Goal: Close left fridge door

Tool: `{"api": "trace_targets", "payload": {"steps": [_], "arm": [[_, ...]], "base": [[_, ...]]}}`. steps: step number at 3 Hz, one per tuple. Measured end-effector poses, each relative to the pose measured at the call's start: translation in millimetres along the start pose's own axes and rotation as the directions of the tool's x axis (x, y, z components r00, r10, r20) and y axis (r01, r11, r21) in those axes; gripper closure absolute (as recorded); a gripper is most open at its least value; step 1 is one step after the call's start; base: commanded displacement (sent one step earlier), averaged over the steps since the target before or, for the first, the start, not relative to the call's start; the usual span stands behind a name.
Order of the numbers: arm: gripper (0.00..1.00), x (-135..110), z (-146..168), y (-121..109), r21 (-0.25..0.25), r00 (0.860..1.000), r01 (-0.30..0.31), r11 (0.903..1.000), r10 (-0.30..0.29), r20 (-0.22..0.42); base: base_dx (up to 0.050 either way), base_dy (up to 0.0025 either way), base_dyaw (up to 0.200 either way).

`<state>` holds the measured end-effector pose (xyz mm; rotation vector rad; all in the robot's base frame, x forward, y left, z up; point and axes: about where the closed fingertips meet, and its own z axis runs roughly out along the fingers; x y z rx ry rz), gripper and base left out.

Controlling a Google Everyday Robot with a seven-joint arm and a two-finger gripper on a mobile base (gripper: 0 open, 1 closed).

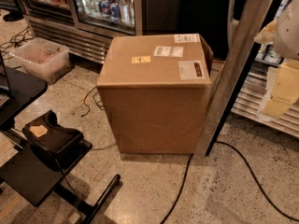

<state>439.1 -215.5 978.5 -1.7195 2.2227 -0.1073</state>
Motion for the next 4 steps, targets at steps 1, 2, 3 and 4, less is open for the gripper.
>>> {"api": "trace_targets", "payload": {"steps": [1,2,3,4], "arm": [[0.0,-0.4,-0.7,-0.3,0.004,1.0,0.001,1.0,-0.001,0.0],[0.0,-4.7,-13.2,-6.6,0.056,1.0,0.007,0.9984,-0.007,-0.009],[0.0,-2.7,1.6,-11.4,0.029,0.999,0.003,0.9996,-0.002,-0.034],[0.0,2.1,34.4,-8.1,-0.052,0.998,0.002,0.9986,-0.005,-0.064]], "base": [[0.0,0.0,0.0],[0.0,0.0,0.0],[0.0,0.0,0.0],[0.0,0.0,0.0]]}}
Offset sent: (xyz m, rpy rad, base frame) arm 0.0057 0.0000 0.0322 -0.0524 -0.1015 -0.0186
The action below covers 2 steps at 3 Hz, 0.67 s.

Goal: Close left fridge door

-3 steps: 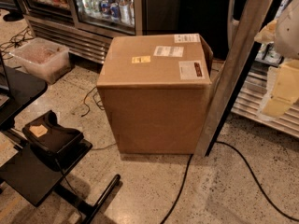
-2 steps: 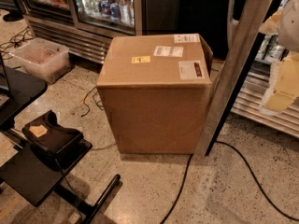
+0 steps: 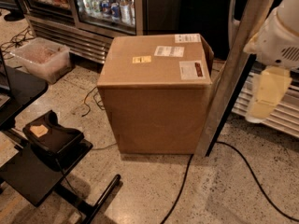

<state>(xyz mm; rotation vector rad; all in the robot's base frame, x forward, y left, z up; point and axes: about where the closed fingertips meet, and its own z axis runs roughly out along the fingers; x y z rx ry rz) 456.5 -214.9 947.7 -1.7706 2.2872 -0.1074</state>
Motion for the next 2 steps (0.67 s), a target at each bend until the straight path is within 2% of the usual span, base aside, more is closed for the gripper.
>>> {"api": "trace_targets", "payload": {"steps": [1,2], "arm": [[0.0,1.1,30.6,4.6,-0.072,1.0,0.005,0.9974,-0.007,-0.025],[0.0,-1.4,32.1,3.8,-0.076,1.0,0.011,0.9971,-0.013,-0.021]], "base": [[0.0,0.0,0.0],[0.0,0.0,0.0]]}}
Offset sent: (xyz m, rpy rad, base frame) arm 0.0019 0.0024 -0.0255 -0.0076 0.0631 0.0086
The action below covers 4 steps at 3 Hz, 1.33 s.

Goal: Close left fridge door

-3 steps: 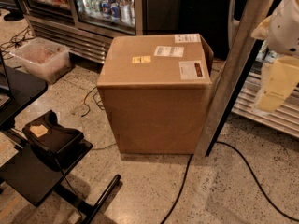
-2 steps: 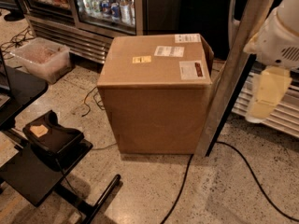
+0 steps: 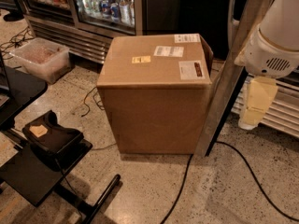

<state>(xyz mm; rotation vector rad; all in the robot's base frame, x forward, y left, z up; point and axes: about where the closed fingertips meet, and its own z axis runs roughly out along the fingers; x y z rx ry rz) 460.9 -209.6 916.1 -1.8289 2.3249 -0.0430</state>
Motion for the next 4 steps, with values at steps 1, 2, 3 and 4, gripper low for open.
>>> {"api": "trace_targets", "payload": {"steps": [1,2,3,4], "arm": [[0.0,-32.9,1.4,6.6,-0.014,0.996,0.086,0.9962,-0.086,0.009],[0.0,-68.2,-2.2,18.3,-0.003,0.985,0.175,0.9846,-0.175,0.01],[0.0,-68.6,-2.3,17.9,-0.001,0.985,0.175,0.9846,-0.175,0.01],[0.0,-83.2,-7.0,-0.3,0.026,0.981,0.192,0.981,-0.192,-0.005]], "base": [[0.0,0.0,0.0],[0.0,0.0,0.0],[0.0,0.0,0.0],[0.0,0.0,0.0]]}}
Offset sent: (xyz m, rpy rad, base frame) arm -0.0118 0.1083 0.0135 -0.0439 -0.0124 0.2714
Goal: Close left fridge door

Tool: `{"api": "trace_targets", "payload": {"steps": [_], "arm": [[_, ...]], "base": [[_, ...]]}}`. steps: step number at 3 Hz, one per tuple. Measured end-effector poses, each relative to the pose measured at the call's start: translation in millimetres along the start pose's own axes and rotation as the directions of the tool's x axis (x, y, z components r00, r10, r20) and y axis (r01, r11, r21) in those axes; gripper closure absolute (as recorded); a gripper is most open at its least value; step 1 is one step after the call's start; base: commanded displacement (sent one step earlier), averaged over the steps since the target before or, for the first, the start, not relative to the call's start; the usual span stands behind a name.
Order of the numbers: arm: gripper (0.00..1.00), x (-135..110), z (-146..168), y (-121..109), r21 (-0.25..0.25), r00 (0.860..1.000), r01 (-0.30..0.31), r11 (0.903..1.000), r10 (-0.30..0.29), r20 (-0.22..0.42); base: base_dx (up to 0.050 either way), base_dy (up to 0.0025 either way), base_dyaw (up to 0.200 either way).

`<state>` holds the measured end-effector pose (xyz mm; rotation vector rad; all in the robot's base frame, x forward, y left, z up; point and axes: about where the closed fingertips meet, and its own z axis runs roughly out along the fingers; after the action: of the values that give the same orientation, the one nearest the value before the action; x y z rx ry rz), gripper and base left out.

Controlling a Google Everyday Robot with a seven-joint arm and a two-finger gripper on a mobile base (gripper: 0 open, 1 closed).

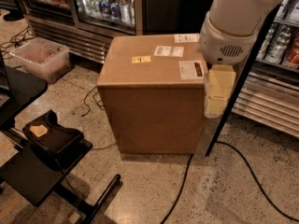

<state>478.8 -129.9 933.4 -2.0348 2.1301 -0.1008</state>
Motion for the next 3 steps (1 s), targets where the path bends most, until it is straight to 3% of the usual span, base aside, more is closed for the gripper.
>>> {"api": "trace_targets", "payload": {"steps": [2,3], "arm": [[0.0,-47.7,-12.8,-92.8,0.041,0.995,0.077,0.9962,-0.074,-0.066],[0.0,-74.4,-27.8,-118.0,0.139,0.996,0.09,0.9861,-0.091,-0.003]], "base": [[0.0,0.0,0.0],[0.0,0.0,0.0]]}}
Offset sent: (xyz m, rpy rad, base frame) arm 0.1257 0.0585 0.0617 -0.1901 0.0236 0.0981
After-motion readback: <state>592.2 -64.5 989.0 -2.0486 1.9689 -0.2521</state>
